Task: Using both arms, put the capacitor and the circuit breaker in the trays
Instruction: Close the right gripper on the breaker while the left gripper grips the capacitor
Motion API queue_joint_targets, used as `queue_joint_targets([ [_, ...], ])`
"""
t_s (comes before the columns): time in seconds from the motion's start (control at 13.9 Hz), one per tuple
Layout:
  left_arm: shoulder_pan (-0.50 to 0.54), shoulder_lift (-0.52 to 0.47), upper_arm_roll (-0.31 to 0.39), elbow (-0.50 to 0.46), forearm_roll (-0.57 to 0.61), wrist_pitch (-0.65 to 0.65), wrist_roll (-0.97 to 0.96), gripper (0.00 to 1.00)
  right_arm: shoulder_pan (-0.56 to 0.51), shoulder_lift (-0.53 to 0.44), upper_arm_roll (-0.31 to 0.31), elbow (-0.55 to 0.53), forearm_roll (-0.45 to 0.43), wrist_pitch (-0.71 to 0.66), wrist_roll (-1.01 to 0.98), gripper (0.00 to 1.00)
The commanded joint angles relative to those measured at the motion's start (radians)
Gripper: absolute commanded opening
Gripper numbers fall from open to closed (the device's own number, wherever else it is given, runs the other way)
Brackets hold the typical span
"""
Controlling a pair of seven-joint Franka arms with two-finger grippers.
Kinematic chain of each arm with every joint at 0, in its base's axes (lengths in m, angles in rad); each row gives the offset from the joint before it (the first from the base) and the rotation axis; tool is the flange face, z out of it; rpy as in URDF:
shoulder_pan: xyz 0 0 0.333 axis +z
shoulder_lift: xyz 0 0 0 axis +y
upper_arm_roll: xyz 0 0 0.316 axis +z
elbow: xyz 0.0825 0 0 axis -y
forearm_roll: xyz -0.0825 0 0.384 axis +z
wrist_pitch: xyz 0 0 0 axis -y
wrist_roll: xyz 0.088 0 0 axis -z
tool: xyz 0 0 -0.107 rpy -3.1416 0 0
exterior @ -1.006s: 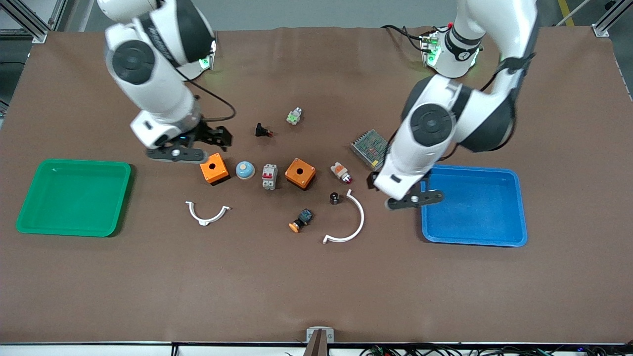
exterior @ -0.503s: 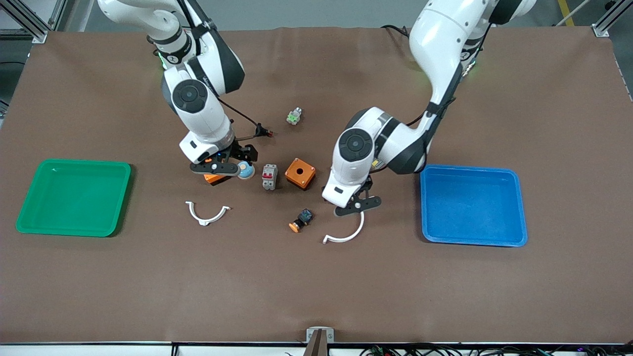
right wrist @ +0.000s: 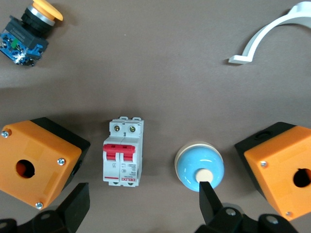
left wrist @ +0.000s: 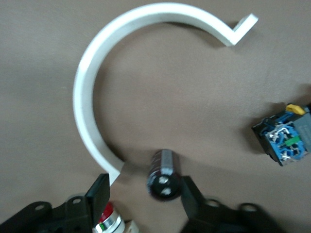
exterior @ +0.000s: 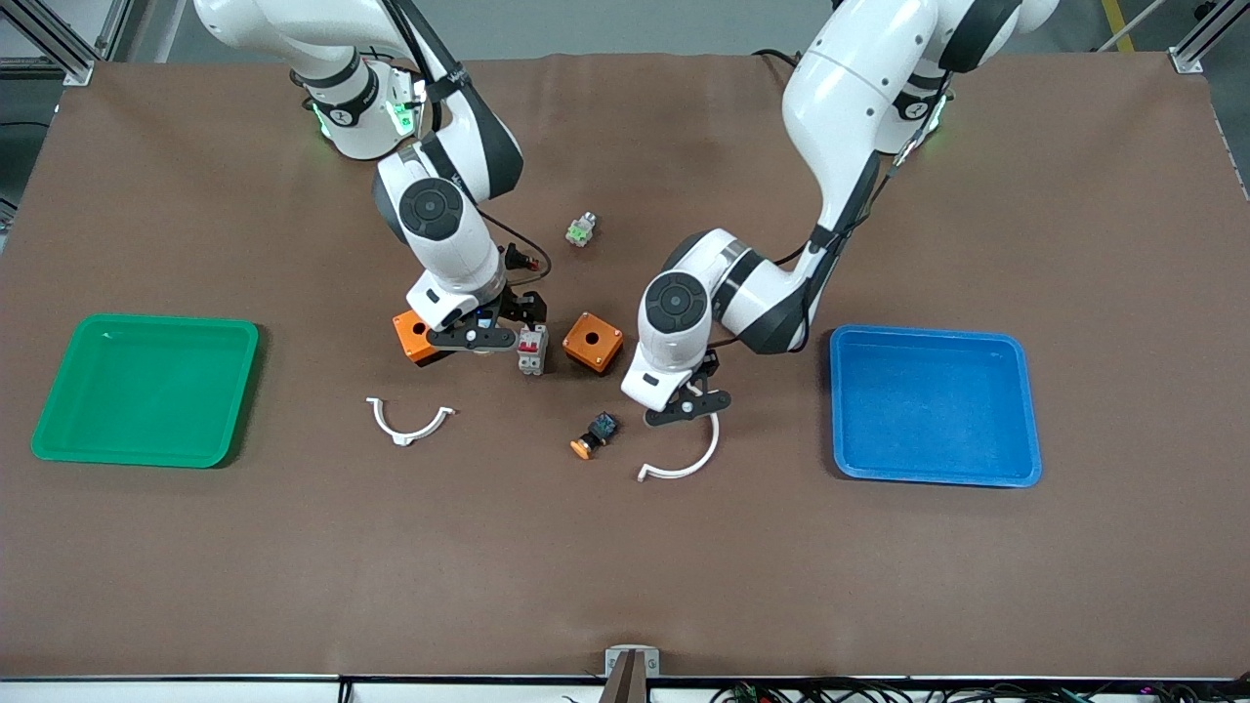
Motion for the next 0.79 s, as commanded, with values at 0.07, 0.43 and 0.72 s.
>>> queue_joint_targets([
  [0.07,-0.015,0.034,0.005,0.024,0.01,0.024,-0.018,0.62,0.027,0.064,-0.006,0.059,0.05,0.007,0.008,0.97],
  [0.43,-0.015,0.032,0.005,0.024,0.009,0.024,-0.018,0.61,0.038,0.133,-0.006,0.113,0.053,0.005,0.009,0.9],
  [0.72,-0.015,0.034,0.005,0.023,0.009,0.024,-0.018,0.35,0.041,0.165,-0.007,0.131,0.069,0.008,0.009,0.88],
])
